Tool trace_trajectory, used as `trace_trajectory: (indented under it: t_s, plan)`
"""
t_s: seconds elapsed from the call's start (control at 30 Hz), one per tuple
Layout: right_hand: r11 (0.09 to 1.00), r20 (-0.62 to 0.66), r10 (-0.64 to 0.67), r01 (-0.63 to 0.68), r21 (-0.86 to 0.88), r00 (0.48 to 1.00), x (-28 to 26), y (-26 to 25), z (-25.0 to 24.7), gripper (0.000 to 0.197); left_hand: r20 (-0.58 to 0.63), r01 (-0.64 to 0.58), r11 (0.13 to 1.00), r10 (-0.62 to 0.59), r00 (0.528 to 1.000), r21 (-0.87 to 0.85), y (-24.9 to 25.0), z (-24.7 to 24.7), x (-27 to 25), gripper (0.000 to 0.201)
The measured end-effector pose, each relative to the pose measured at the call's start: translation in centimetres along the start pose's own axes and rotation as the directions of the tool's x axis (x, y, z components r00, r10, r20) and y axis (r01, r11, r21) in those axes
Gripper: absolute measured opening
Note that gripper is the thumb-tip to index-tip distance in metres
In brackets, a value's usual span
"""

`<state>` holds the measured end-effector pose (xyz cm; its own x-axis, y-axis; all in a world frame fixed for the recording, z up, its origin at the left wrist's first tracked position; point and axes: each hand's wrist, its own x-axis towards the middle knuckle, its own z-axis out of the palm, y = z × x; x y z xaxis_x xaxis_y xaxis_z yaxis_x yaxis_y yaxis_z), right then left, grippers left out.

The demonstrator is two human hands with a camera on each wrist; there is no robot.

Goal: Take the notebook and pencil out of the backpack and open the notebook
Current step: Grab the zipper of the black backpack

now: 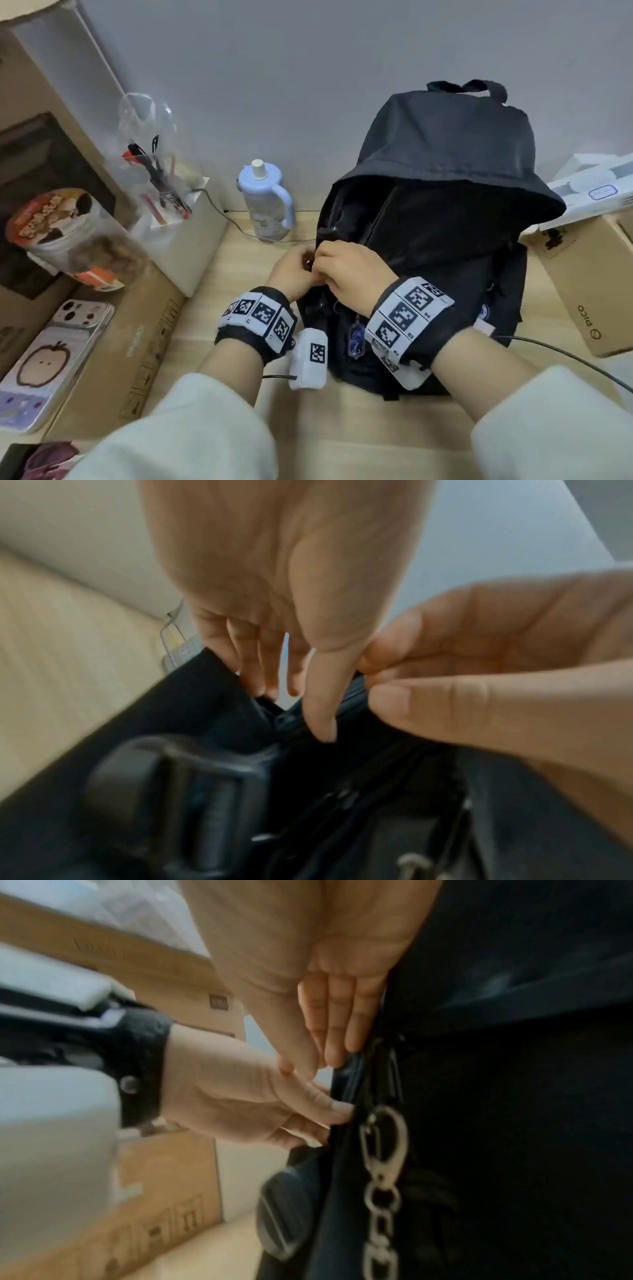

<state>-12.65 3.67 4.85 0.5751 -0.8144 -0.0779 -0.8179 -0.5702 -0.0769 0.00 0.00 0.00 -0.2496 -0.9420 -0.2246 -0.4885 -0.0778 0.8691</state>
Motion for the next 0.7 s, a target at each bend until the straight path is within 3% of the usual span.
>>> trace_trajectory:
  t_s: [0.07, 0.1, 0.13, 0.2, 0.33, 0.4, 0.53, 0.63, 0.7]
  plan:
    - [0.996, -0.047, 0.06, -0.063, -0.065, 0.997, 0.9, -0.3, 0.5, 0.028, 0.073, -0.04, 0.964, 0.021, 0.997, 0.262, -0.8, -0.4, 0.6, 0.016]
    - [0.986, -0.024, 0.088, -0.091, -0.138, 0.996, 1.2, -0.4, 0.5, 0.027, 0.099, -0.029, 0.938, -0.006, 0.995, 0.346, -1.5, -0.7, 0.9, 0.02]
    - [0.978, 0.076, 0.168, -0.156, -0.138, 0.983, 1.5, -0.6, 0.3, 0.02, 0.122, -0.004, 0.932, -0.043, 0.992, 0.363, -2.0, -1.0, 1.0, 0.017]
    - [0.958, 0.097, 0.204, -0.179, -0.223, 0.974, 1.8, -0.3, 0.7, 0.021, 0.182, -0.043, 0.95, -0.015, 0.983, 0.309, -3.1, -1.6, 1.5, 0.006]
    - [0.906, 0.075, 0.36, -0.329, -0.267, 0.93, 1.5, -1.6, 2.2, 0.07, 0.246, -0.165, 0.973, 0.122, 0.962, 0.161, -4.4, -1.7, 1.8, 0.014]
    - [0.872, 0.039, 0.439, -0.416, -0.257, 0.898, 1.7, -2.7, 2.7, 0.077, 0.245, -0.165, 0.985, 0.147, 0.958, 0.054, -4.4, -1.3, 1.6, 0.014]
    - [0.82, 0.107, 0.528, -0.474, -0.32, 0.842, 2.0, -3.2, 2.6, 0.053, 0.267, -0.189, 0.981, 0.196, 0.944, -0.051, -4.5, -0.9, 1.4, 0.012]
    - [0.841, 0.105, 0.506, -0.462, -0.282, 0.856, 1.7, -3.1, 2.0, 0.024, 0.301, -0.201, 0.98, 0.193, 0.934, -0.003, -4.6, -1.3, 1.4, 0.012]
    - [0.856, 0.09, 0.483, -0.449, -0.258, 0.871, 1.4, -2.9, 1.8, 0.02, 0.311, -0.191, 0.981, 0.176, 0.934, 0.019, -4.6, -1.7, 1.3, 0.012]
